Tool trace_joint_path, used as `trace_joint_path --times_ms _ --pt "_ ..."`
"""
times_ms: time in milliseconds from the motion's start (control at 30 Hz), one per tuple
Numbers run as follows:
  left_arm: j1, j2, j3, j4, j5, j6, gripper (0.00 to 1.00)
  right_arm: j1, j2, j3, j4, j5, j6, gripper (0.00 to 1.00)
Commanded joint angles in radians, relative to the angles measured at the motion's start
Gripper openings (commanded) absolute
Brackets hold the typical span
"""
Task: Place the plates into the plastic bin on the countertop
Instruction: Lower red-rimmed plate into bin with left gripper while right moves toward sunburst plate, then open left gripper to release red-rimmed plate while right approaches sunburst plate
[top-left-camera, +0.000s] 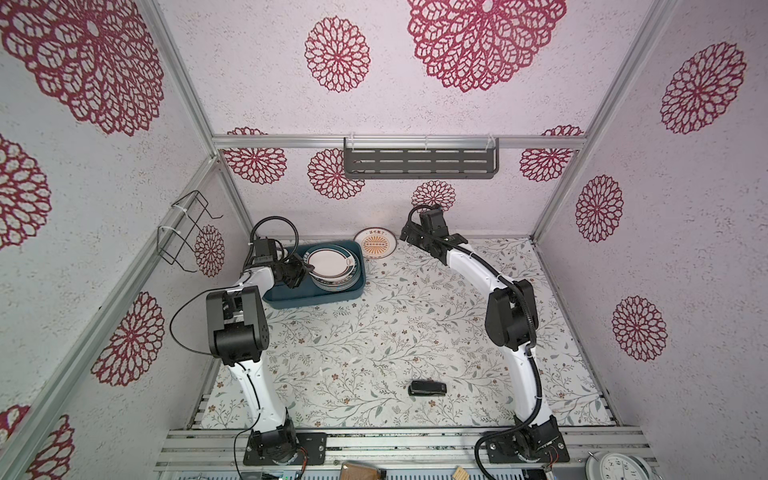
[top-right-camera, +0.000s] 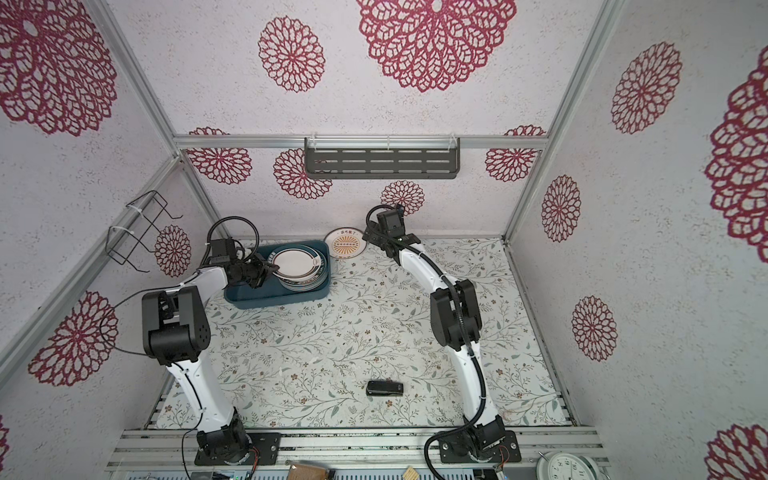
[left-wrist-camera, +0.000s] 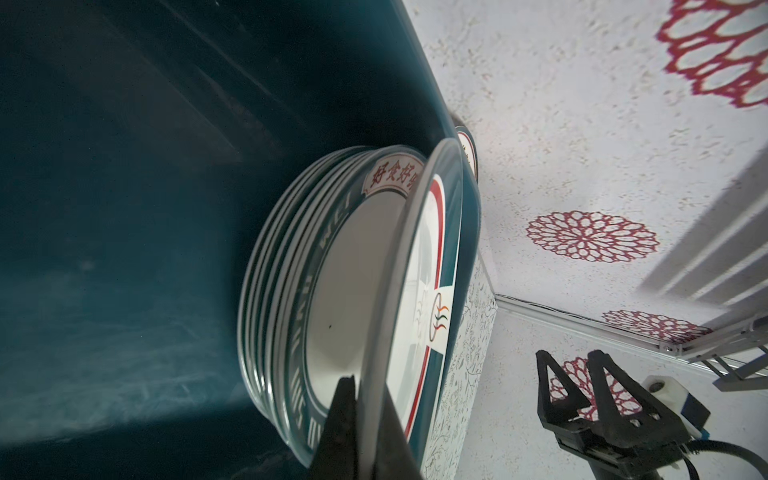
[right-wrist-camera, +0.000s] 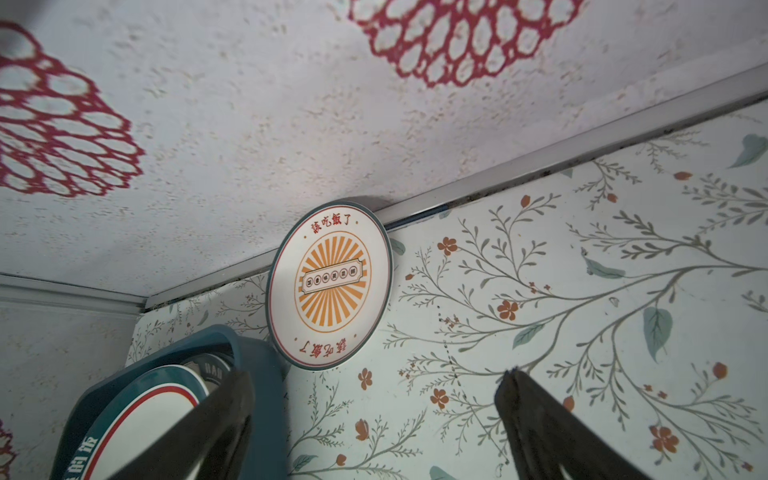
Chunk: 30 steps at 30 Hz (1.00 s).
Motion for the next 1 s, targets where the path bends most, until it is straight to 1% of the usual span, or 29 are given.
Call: trace_joint_path --times_ms 0,167,267,300,333,400,433,567,600,667,767,867,967 --pt "-0.02 0.017 0.039 0.028 -0.009 -0.006 0.0 -0.008 0.01 0.035 0.009 -0.069 0.04 0.95" --pt "-0.026 0.043 0.068 0.017 -0.024 -0.005 0.0 -0.019 0.058 0.035 0.069 -0.152 0.07 0.94" --pt "-0.029 0.053 0.08 -0.009 -0.035 0.003 0.07 -0.018 0.085 0.033 0.113 -0.178 0.088 0.93" --pt "-0.029 0.053 0.081 -0.012 -0.038 0.004 0.1 -0.019 0.093 0.034 0.125 -0.183 0.097 0.93" --pt "-0.029 0.054 0.081 -0.019 -0.044 0.004 0.15 -0.018 0.102 0.036 0.136 -0.188 0.112 0.92" --pt "-0.03 0.053 0.084 -0.036 -0.056 0.006 0.2 -0.018 0.119 0.035 0.165 -0.199 0.133 0.91" --pt "-0.029 0.053 0.086 -0.046 -0.063 0.007 0.26 -0.018 0.127 0.033 0.177 -0.202 0.145 0.91" --pt "-0.03 0.048 0.104 -0.093 -0.076 0.03 0.44 -0.018 0.153 0.033 0.226 -0.209 0.167 0.9" --pt "-0.029 0.048 0.11 -0.104 -0.078 0.034 0.5 -0.016 0.158 0.033 0.234 -0.206 0.17 0.9" --pt "-0.029 0.044 0.126 -0.14 -0.089 0.053 0.58 -0.015 0.17 0.034 0.254 -0.196 0.168 0.89" --pt "-0.032 0.04 0.153 -0.211 -0.123 0.088 0.72 -0.017 0.187 0.034 0.28 -0.177 0.167 0.89" --pt "-0.032 0.029 0.174 -0.28 -0.168 0.122 0.77 -0.017 0.206 0.033 0.313 -0.172 0.18 0.88" --pt "-0.033 0.007 0.183 -0.313 -0.198 0.148 0.8 -0.015 0.227 0.033 0.35 -0.187 0.204 0.87"
